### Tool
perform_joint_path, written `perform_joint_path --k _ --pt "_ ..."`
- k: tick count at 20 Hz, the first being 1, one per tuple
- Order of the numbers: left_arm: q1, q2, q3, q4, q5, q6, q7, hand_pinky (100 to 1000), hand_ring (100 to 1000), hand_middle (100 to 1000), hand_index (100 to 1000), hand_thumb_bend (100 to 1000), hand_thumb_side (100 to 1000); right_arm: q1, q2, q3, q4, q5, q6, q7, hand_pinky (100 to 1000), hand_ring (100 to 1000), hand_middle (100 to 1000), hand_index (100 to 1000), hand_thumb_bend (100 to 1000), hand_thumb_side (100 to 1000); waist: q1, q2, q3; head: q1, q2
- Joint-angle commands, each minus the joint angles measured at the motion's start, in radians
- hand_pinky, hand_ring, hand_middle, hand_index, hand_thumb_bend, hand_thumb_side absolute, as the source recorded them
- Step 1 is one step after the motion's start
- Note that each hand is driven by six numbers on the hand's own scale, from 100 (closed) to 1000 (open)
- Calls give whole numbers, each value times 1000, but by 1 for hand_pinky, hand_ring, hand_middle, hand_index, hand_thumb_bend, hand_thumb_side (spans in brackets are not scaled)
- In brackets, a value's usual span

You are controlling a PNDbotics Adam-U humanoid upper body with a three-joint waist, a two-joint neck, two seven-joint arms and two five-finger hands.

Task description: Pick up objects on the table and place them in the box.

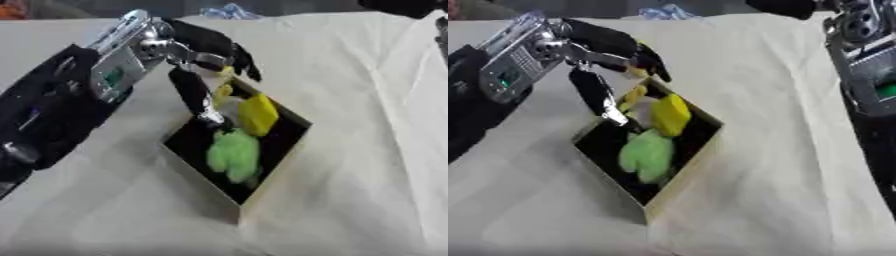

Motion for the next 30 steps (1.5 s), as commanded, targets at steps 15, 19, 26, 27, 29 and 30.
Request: perform_joint_path --k 15,19,26,27,29,30 --pt "-74 30 362 298 -173 97 199 817 797 783 883 420 528 -15 -13 -14 -21 0 1 -8 885 867 664 806 100 298 -1 -19 -7 -1 -4" --pt "-103 -16 433 467 -259 38 220 821 803 786 887 482 532 -21 -14 -14 -21 -1 1 -9 885 867 664 806 100 301 -2 -12 -15 4 -8" --pt "-135 -72 496 627 -371 -46 214 828 812 776 864 592 541 -41 -7 -8 -20 -3 0 -3 885 867 663 806 100 304 4 9 -42 22 -31" --pt "-137 -78 505 638 -386 -51 223 830 813 776 863 590 544 -44 -6 -7 -21 -3 0 -2 885 867 663 805 100 303 4 11 -46 24 -35" --pt "-142 -87 522 655 -406 -57 240 832 814 777 864 587 553 -49 -5 -7 -21 -3 0 -3 885 867 663 805 100 304 5 16 -53 27 -43" --pt "-145 -92 531 662 -413 -56 249 832 815 780 869 590 553 -52 -5 -6 -21 -3 0 -2 885 867 663 805 100 304 6 18 -57 29 -47"
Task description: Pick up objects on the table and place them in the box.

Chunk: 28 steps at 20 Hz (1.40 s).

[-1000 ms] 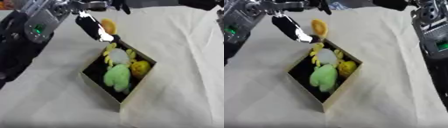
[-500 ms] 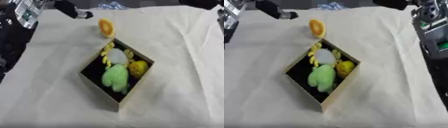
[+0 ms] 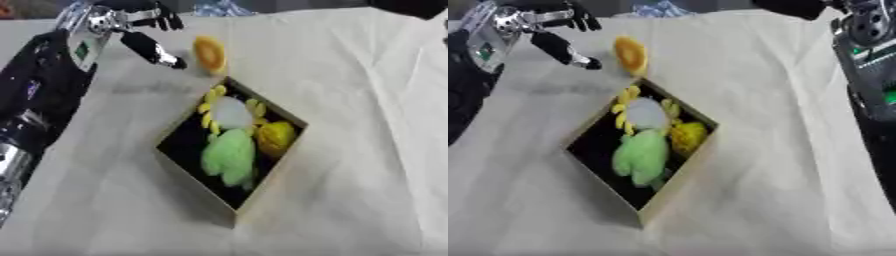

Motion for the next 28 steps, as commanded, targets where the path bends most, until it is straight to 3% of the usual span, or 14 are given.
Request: perform_joint_path --k 1,7,9,13,19,28 --pt "-37 -1 35 14 -32 -4 29 833 817 784 885 598 551 -25 -11 -5 -17 -3 -1 3 885 867 662 805 100 306 0 -15 -6 9 -22" --pt "-43 -11 52 30 -75 4 74 833 818 788 898 601 548 -29 -10 -4 -17 -4 -1 4 885 867 662 805 100 307 1 -10 -13 15 -29" --pt "-50 -4 68 25 -94 19 93 836 831 797 904 642 535 -34 -10 -2 -16 -6 -1 5 885 866 662 804 100 310 1 -1 -17 22 -37" --pt "-53 -23 85 20 -151 77 155 829 823 791 903 605 543 -42 -9 0 -16 -8 -1 7 885 866 661 804 100 313 0 9 -22 31 -46" --pt "-57 -41 102 35 -149 107 227 826 812 786 901 509 578 -56 -7 2 -14 -10 -1 9 885 866 661 804 100 315 -2 25 -35 44 -63" --pt "-59 -46 114 43 -104 141 234 803 777 741 878 444 571 -70 -6 1 -11 -12 -3 8 885 867 661 803 100 316 0 47 -54 61 -83"
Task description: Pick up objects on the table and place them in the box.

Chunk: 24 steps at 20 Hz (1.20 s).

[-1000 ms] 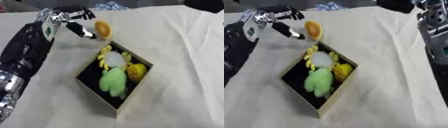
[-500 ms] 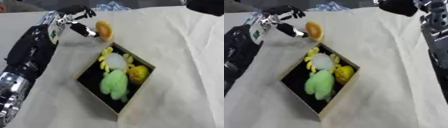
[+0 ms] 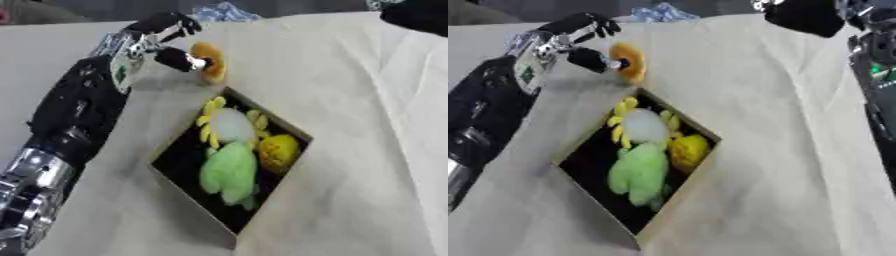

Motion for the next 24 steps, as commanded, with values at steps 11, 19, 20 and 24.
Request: perform_joint_path --k 11,19,20,24 --pt "-21 2 24 6 -44 38 -34 746 669 587 768 265 331 -27 -10 -10 -10 -8 -4 -5 885 866 661 802 100 319 0 -9 -17 16 -34" --pt "-15 -6 20 -16 44 9 25 688 555 425 596 100 115 -17 -5 -16 -9 -8 -1 -14 884 866 661 801 100 320 -1 -20 -18 10 -23" --pt "-15 -4 15 -20 50 7 32 689 552 420 591 100 114 -15 -6 -16 -9 -8 -1 -14 884 866 661 801 100 320 -1 -22 -17 9 -20" --pt "-29 14 -18 -96 104 -40 27 692 549 415 584 100 100 5 -16 -22 -4 -5 2 -21 884 866 661 801 100 318 0 -39 0 -4 13"
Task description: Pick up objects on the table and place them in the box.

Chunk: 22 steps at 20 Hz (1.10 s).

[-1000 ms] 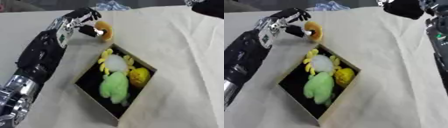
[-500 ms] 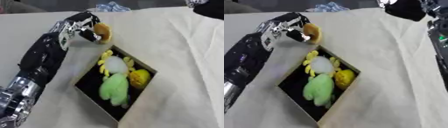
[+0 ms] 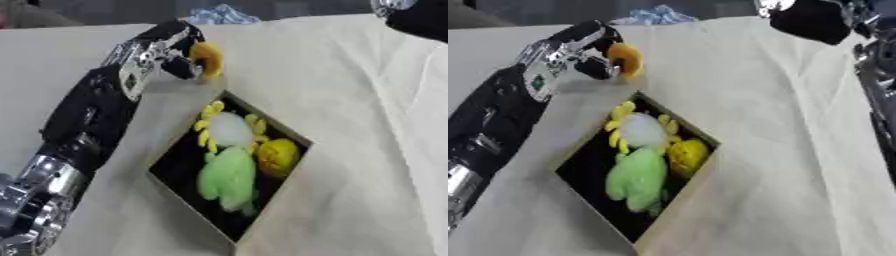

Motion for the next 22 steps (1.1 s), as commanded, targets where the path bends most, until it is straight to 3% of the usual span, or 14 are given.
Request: perform_joint_path --k 1,10,17,22 --pt "-38 37 -37 -89 52 -41 -8 692 549 413 579 100 100 -3 -22 -15 -6 -2 1 -9 883 866 661 801 100 317 0 -37 9 -12 23" --pt "-28 113 -198 -323 195 -165 -100 684 545 426 550 100 100 21 -22 -15 -6 2 0 -13 883 865 661 800 100 310 2 -71 54 -38 59" --pt "63 225 -378 -510 310 -271 -168 681 557 450 563 141 100 31 -22 -15 -7 9 1 -12 883 865 662 800 100 307 7 -85 84 -61 78" --pt "118 293 -505 -643 391 -259 -173 680 557 456 573 127 100 35 -18 -18 -11 10 2 -16 883 865 662 799 100 305 5 -88 97 -95 87"
